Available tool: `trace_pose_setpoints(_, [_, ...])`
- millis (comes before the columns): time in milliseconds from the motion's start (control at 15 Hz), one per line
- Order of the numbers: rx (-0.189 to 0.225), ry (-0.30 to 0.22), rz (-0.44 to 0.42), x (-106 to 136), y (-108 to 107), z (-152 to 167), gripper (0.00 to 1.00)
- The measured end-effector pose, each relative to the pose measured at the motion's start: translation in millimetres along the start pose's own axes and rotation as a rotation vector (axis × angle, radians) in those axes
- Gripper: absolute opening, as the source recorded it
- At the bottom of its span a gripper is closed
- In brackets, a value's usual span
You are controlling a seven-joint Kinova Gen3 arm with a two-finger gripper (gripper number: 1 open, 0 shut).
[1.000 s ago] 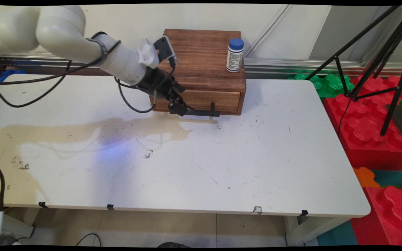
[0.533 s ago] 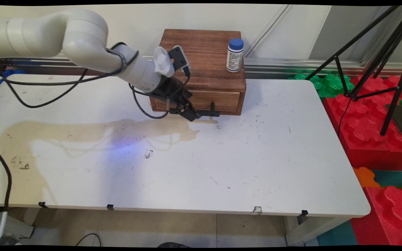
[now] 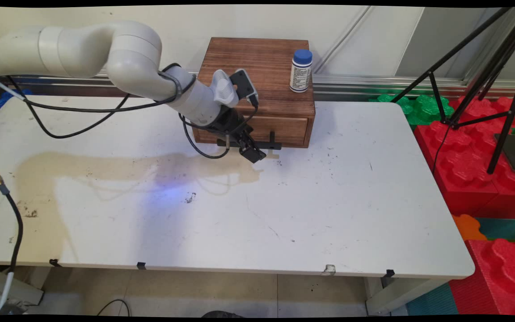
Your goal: Open the drawer
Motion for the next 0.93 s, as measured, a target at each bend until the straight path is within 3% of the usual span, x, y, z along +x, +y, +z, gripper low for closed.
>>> trace_pose_setpoints(933, [-0.034, -0.074, -0.027, -9, -1, 24, 1.0])
